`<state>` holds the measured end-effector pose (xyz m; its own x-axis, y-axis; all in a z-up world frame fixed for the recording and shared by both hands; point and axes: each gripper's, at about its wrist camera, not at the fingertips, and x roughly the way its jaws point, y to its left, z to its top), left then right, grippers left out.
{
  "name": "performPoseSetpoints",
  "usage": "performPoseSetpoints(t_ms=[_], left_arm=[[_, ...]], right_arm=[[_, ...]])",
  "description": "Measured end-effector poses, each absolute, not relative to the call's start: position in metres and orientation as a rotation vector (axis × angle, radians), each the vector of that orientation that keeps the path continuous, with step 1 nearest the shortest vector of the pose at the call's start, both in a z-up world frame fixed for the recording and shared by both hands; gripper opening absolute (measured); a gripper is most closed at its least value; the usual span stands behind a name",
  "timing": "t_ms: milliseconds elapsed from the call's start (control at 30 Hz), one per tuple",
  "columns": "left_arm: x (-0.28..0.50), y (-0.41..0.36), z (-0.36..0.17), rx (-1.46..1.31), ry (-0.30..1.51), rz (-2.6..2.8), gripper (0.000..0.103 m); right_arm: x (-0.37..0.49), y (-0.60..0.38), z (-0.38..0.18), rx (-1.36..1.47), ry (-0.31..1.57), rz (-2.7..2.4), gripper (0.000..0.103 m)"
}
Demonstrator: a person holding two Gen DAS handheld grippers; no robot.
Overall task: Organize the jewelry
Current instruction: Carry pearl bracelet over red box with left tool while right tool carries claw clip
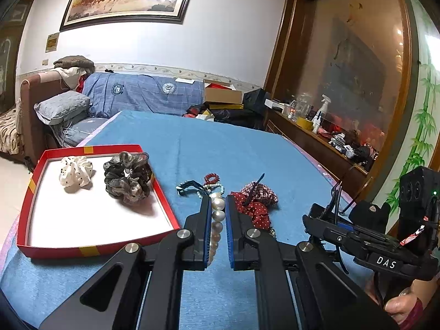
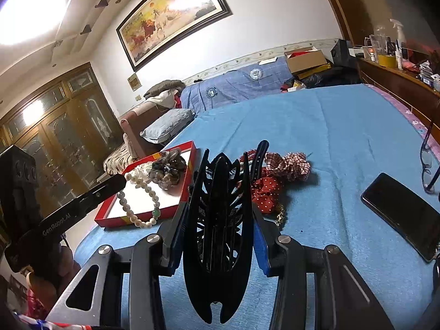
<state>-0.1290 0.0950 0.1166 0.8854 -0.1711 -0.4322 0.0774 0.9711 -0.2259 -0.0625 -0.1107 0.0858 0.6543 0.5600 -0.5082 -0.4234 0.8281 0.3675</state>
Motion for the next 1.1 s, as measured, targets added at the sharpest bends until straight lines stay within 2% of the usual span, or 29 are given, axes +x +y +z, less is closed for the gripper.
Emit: performPoseSetpoints(t_ms=[600,1100], left_arm=[[-0.136,0.128,0.125,-0.233,0.437,-0.072,0.009],[-0.133,0.205,0.133,-0.227,0.427,0.070,0.009]], right_arm=[[-0.057,-0.076,0.098,0.185,0.651,0.616,0.047],[-0.033,0.004,0.129,0.158,0.675,0.768,0.047]])
